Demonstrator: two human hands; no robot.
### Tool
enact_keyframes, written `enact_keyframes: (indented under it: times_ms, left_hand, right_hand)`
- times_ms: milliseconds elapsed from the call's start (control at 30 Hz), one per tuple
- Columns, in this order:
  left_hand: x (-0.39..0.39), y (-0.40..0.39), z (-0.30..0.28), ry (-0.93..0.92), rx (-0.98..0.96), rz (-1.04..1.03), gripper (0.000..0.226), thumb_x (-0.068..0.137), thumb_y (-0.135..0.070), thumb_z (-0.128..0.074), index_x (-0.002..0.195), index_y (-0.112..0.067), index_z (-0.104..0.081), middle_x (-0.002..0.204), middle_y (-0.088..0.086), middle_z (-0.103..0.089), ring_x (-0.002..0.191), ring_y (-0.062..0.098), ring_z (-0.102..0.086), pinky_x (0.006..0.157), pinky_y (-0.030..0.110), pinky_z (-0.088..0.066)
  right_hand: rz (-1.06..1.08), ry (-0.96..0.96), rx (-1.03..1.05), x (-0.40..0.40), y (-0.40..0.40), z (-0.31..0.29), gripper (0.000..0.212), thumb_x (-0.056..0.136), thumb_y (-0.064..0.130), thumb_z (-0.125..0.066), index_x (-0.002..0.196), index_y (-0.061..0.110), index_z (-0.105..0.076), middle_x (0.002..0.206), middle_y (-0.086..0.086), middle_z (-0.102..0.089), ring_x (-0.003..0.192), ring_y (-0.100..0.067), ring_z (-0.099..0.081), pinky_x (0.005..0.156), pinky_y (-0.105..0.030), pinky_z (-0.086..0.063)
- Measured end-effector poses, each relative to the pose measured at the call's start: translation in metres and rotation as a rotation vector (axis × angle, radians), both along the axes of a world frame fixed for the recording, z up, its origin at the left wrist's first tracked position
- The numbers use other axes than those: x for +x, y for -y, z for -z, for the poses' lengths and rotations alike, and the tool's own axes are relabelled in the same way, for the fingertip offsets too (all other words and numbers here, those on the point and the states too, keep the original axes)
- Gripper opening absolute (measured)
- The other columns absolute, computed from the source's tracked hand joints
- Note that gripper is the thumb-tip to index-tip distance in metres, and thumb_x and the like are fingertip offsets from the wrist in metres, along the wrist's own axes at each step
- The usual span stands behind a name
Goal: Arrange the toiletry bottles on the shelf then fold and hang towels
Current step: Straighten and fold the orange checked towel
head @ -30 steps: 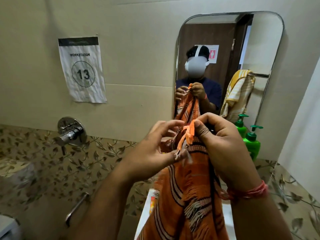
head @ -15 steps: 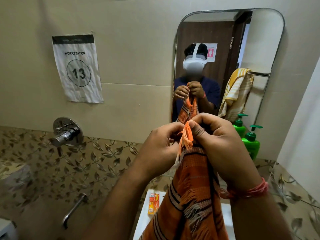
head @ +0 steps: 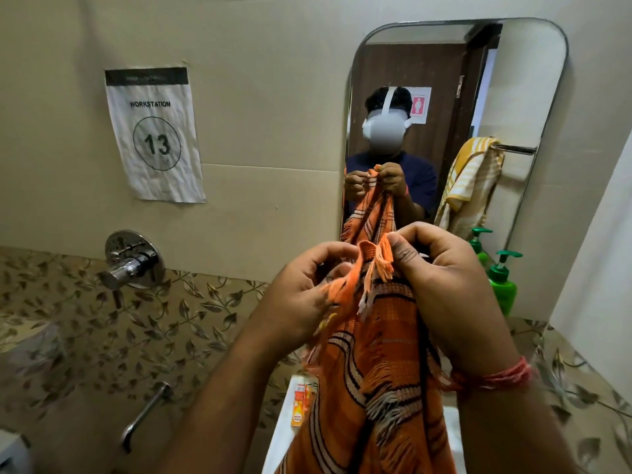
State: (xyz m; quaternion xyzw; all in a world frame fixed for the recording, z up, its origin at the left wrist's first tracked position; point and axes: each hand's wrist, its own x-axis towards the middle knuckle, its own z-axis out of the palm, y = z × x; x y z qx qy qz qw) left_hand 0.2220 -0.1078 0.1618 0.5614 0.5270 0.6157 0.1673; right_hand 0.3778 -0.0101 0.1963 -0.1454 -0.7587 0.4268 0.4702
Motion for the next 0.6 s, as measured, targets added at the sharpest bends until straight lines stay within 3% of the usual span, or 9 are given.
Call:
enact_keyframes:
  times_ms: [67,133,233,300,367,467,600]
  left_hand:
    - [0.0,0.003,0.002,-0.099,0.009,0.008,0.07,0.074,-0.078,-0.063,0.128,-0.033,-0.061,0.115,-0.009,-0.066,0.105,0.007,-0.066,0.081,0.027,-0.057]
    - [0.004,0.005,0.005,-0.174,0.005,0.062,0.088,0.068,-0.088,-0.053,0.137,-0.034,-0.052,0.124,-0.007,-0.06,0.108,0.004,-0.064,0.08,0.022,-0.057]
    - [0.01,-0.001,0.006,-0.105,0.036,0.05,0.044,0.083,-0.064,-0.066,0.123,-0.045,-0.06,0.116,-0.013,-0.068,0.109,0.007,-0.067,0.082,0.025,-0.059]
    - [0.009,-0.005,0.008,-0.02,0.118,-0.026,0.02,0.093,-0.042,-0.064,0.111,-0.037,-0.069,0.106,-0.009,-0.074,0.101,0.01,-0.071,0.079,0.023,-0.058]
    - [0.007,-0.006,0.009,0.055,0.163,-0.09,0.016,0.095,-0.037,-0.059,0.101,-0.032,-0.073,0.096,-0.006,-0.076,0.092,0.01,-0.072,0.074,0.02,-0.056]
    - [0.008,-0.005,0.008,0.256,0.166,-0.021,0.021,0.091,-0.046,-0.058,0.086,-0.031,-0.072,0.084,-0.003,-0.075,0.079,0.01,-0.072,0.066,0.022,-0.056]
    - [0.013,-0.009,0.003,0.411,0.148,0.004,0.024,0.095,-0.045,-0.055,0.084,-0.028,-0.069,0.078,0.001,-0.072,0.069,0.015,-0.071,0.059,0.028,-0.056]
  right_hand:
    - [0.03,0.003,0.013,0.0,0.0,0.0,0.02,0.097,0.035,-0.058,0.081,0.026,-0.067,0.079,0.001,-0.071,0.07,-0.015,-0.071,0.059,-0.032,-0.058]
    - [0.046,0.0,0.005,0.0,0.001,0.001,0.02,0.097,0.035,-0.059,0.081,0.025,-0.066,0.08,0.0,-0.072,0.071,-0.015,-0.071,0.061,-0.036,-0.061]
    - [0.037,0.008,0.007,-0.001,0.003,0.0,0.02,0.098,0.033,-0.059,0.081,0.024,-0.067,0.082,-0.002,-0.072,0.073,-0.017,-0.072,0.066,-0.043,-0.063]
    - [0.022,0.013,-0.006,-0.001,0.005,-0.001,0.02,0.097,0.033,-0.06,0.081,0.024,-0.067,0.081,-0.003,-0.072,0.074,-0.02,-0.072,0.068,-0.048,-0.062]
    - [0.005,0.012,-0.03,0.0,0.005,-0.001,0.02,0.097,0.033,-0.06,0.081,0.023,-0.067,0.081,-0.004,-0.072,0.075,-0.023,-0.072,0.071,-0.053,-0.061]
    - [-0.02,0.017,-0.042,0.002,0.004,-0.001,0.021,0.095,0.034,-0.06,0.081,0.021,-0.068,0.082,-0.006,-0.071,0.077,-0.026,-0.072,0.073,-0.055,-0.061]
    - [-0.041,0.066,-0.002,0.001,0.005,-0.001,0.021,0.093,0.039,-0.059,0.081,0.024,-0.069,0.084,-0.003,-0.071,0.08,-0.02,-0.071,0.074,-0.047,-0.061]
